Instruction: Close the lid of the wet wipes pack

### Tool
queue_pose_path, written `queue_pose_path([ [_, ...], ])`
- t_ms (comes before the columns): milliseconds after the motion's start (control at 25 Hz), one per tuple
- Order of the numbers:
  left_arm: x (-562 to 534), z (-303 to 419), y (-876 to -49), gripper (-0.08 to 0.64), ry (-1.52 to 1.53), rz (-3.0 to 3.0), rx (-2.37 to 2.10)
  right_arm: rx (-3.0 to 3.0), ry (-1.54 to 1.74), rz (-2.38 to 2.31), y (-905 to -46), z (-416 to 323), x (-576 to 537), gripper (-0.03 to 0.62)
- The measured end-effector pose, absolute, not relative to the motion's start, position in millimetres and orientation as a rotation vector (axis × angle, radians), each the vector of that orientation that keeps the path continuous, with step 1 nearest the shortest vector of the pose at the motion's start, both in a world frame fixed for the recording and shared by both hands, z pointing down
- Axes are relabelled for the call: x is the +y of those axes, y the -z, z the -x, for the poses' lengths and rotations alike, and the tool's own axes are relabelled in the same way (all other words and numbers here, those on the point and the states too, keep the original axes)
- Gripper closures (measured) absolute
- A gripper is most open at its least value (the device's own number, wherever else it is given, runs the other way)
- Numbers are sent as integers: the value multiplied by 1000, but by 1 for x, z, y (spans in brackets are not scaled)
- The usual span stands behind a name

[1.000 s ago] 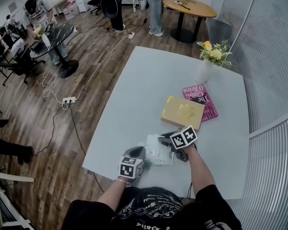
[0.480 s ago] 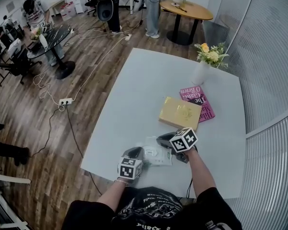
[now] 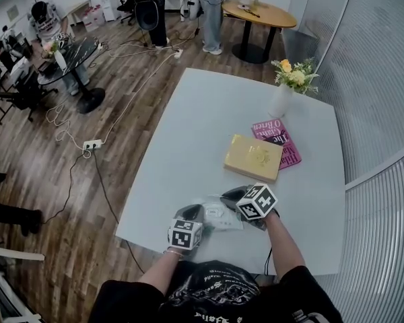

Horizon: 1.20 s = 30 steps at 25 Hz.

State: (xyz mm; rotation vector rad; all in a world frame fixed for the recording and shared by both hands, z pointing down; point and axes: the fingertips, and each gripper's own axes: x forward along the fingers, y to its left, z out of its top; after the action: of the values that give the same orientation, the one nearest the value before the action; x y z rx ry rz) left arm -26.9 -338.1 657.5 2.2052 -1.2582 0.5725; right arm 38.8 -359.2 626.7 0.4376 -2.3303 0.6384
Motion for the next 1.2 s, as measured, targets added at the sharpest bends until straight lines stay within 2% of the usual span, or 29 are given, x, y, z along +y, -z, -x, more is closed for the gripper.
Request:
queue_pose_path([
  [360,-338,29,-657,541,-527,-2201,-1249,-2258,-453,-494,-627,-35,-344,546],
  [680,-346,47,-622,541,-323,-2222,-1352,-2193,-333,-505,-629,-34,-325,525],
  [1200,-334,23,-615,541,-361,-2302,-1271,-2134,-246,-547,-646,-36,-307,488],
])
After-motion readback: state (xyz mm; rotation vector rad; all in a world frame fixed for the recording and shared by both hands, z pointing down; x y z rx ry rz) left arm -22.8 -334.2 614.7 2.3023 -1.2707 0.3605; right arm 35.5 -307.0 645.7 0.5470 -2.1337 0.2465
